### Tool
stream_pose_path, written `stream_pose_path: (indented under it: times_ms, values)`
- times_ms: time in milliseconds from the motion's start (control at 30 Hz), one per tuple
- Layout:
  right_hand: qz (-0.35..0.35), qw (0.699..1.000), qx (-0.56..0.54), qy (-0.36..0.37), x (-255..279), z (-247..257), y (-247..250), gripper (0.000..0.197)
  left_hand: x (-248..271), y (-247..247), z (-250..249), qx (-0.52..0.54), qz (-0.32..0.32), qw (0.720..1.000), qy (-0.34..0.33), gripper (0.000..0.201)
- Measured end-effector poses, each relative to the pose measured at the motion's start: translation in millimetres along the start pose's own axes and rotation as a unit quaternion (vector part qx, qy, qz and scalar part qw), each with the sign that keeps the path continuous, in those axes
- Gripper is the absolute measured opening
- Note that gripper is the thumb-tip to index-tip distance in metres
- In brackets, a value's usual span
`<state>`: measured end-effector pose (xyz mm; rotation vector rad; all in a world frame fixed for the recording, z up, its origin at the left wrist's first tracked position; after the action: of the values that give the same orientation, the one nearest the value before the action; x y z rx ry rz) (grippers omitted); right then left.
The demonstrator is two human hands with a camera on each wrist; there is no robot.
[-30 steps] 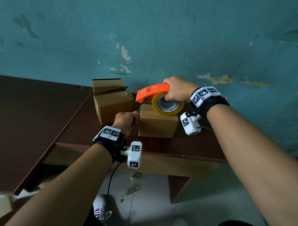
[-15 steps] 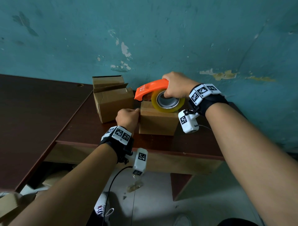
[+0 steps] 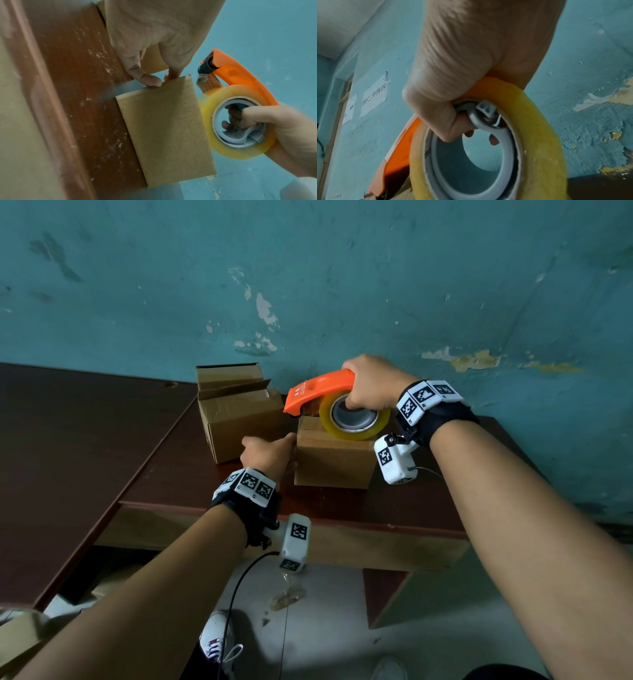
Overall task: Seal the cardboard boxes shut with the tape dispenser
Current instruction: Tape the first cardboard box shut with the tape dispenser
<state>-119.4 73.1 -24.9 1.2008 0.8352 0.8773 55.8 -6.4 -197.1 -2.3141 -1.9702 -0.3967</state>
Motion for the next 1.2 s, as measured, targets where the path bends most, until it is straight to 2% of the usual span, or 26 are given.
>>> stream_pose_path:
  times_ms: [67,100,200,300,400,533,633,667,733,800,867,1000,1133,1200]
  values:
    - [-0.001,1.0,0.001,-0.002,0,0,0,0.021,1,-1,8,0.013,0.006,1.0,0.022,0.059]
    - [-0.002,1.0,0.002,-0.002,0,0,0,0.021,1,-2,10,0.001,0.008,1.0,0.01,0.055]
    - [-0.001,1.0,0.004,-0.002,0,-1,-1,0.021,2,0,-1,-0.052,-0.016,0.993,-0.106,0.035]
    - [-0.002,1.0,0.001,-0.005,0,-2,-1,0.022,7,-2,-20,-0.034,-0.031,0.976,-0.211,0.018]
    - [-0.003,1.0,0.0,-0.004,0,-2,-1,0.022,9,-8,-22,-0.045,-0.007,0.976,-0.212,0.005]
    - [-0.005,1.0,-0.001,-0.004,-1,-2,-1,0.021,10,-10,-9,-0.066,0.051,0.984,-0.157,0.021]
    - [-0.003,1.0,-0.004,-0.005,-1,-3,-2,0.021,19,-8,-15,0.036,0.069,0.977,-0.196,0.033]
    - [-0.002,1.0,-0.006,-0.006,-1,-4,-2,0.022,25,-9,-19,0.074,0.092,0.971,-0.21,0.042]
    - [0.0,1.0,-0.009,-0.006,-2,-5,-2,0.022,35,-19,-26,0.126,0.178,0.946,-0.239,0.071]
    - [0.0,1.0,-0.009,-0.005,-2,-4,-1,0.022,41,-29,-30,0.109,0.252,0.927,-0.255,0.087]
    - [0.001,1.0,-0.011,-0.005,-3,-5,-2,0.022,42,-35,-28,0.065,0.286,0.921,-0.258,0.085]
    - [-0.003,1.0,-0.002,-0.003,-4,-5,-2,0.021,33,-39,-23,0.001,0.285,0.915,-0.284,0.097]
    - [0.0,1.0,-0.003,0.005,-4,-4,-2,0.022,31,-44,-18,0.049,0.306,0.913,-0.267,0.086]
    - [0.002,1.0,-0.004,0.007,-4,-4,-1,0.022,31,-46,-17,0.075,0.292,0.917,-0.262,0.086]
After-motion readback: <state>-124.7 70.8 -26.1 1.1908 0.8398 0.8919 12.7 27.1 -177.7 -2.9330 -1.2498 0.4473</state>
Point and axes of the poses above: each hand's wrist, its own x-axis away from the middle knuckle, its own y-axis out of the back of the hand, z = x × y, the point moved 6 cm from there along -x, towards the middle knuckle, and after that the axes turned 8 degrees about -y, right-handed, at the moved point
